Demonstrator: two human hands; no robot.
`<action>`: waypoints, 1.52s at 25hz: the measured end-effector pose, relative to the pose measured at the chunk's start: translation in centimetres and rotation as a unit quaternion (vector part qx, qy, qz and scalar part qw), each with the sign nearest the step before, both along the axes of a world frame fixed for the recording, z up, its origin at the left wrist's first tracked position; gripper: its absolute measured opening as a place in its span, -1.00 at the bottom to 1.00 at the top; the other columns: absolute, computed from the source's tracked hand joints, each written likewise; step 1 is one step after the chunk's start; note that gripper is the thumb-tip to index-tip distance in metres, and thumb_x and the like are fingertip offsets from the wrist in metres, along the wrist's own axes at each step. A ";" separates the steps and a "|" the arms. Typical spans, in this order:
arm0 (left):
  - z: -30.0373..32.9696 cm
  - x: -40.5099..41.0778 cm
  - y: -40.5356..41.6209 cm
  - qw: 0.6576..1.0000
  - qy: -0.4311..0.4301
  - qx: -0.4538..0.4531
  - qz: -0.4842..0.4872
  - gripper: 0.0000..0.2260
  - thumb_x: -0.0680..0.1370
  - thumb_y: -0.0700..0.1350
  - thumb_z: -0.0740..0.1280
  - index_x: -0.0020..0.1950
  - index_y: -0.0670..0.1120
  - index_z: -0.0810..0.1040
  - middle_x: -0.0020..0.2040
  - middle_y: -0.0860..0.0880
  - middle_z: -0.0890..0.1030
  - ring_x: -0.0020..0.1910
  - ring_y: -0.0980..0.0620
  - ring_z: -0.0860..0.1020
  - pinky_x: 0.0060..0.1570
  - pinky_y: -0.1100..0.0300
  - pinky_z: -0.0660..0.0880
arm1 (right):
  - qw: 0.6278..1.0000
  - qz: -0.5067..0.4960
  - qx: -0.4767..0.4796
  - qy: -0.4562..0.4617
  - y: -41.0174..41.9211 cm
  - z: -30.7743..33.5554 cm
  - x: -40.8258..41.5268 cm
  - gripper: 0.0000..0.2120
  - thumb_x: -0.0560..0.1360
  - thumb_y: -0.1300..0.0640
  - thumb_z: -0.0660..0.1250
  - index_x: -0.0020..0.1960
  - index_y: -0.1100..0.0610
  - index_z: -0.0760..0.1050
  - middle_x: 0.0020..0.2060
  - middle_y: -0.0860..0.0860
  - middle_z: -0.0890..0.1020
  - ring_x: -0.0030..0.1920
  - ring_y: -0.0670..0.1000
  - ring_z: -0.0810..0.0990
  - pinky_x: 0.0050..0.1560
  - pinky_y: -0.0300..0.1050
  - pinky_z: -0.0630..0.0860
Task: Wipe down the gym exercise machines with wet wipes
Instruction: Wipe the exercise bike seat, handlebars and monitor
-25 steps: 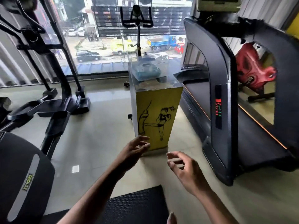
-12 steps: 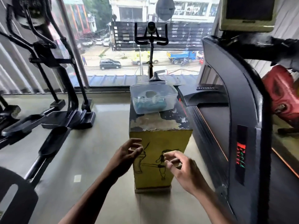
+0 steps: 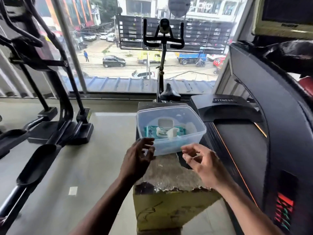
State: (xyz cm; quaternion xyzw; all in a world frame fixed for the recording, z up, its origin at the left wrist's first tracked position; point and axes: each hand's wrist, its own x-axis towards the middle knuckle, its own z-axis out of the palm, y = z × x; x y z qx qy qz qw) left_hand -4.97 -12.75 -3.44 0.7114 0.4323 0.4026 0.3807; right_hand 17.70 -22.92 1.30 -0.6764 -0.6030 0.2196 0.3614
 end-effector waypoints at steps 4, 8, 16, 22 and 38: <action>0.6 2.2 6.5 0.973 0.158 0.167 0.030 -0.76 0.62 0.02 0.31 0.26 0.07 0.62 0.14 0.09 0.65 0.07 0.05 0.60 0.10 0.10 0.49 | 0.999 -0.017 0.017 -0.038 8.0 1.0 1.9 -0.85 0.57 0.06 0.44 0.14 -0.04 0.64 0.01 -0.20 0.69 0.03 -0.17 0.65 0.09 -0.15 0.56; 1.8 3.3 11.1 0.943 0.296 0.147 -0.048 -0.67 0.63 0.08 0.28 0.38 0.07 0.54 0.26 0.05 0.63 0.16 -0.08 0.63 0.13 0.01 0.53 | 0.989 0.019 -0.046 -0.142 15.4 0.6 3.0 -0.77 0.57 0.02 0.43 0.22 -0.02 0.60 0.10 -0.08 0.68 0.13 -0.01 0.64 0.19 -0.03 0.56; 1.0 7.4 14.8 0.833 0.516 0.087 -0.178 -0.52 0.66 0.15 0.27 0.59 0.15 0.31 0.55 0.11 0.40 0.47 -0.01 0.44 0.17 0.11 0.47 | 0.902 0.095 -0.277 -0.318 22.1 -3.2 3.7 -0.69 0.58 0.05 0.38 0.32 0.01 0.52 0.32 0.09 0.56 0.32 0.10 0.51 0.32 -0.02 0.41; 0.1 7.7 15.2 0.812 0.546 0.091 -0.185 -0.57 0.65 0.12 0.28 0.53 0.12 0.39 0.48 0.08 0.45 0.37 -0.04 0.52 0.14 0.07 0.50 | 0.922 0.104 -0.232 -0.293 22.4 -4.1 4.2 -0.77 0.58 0.14 0.33 0.23 0.06 0.55 0.20 0.10 0.59 0.22 0.10 0.55 0.25 -0.03 0.44; 0.4 7.5 14.4 0.810 0.562 0.115 -0.119 -0.62 0.63 0.08 0.31 0.45 0.09 0.43 0.26 -0.03 0.65 0.19 -0.11 0.63 0.07 0.08 0.52 | 0.938 0.159 -0.171 -0.258 23.3 -4.4 3.0 -0.91 0.61 0.01 0.28 0.04 0.03 0.45 0.00 0.04 0.56 0.05 0.09 0.54 -0.01 -0.07 0.39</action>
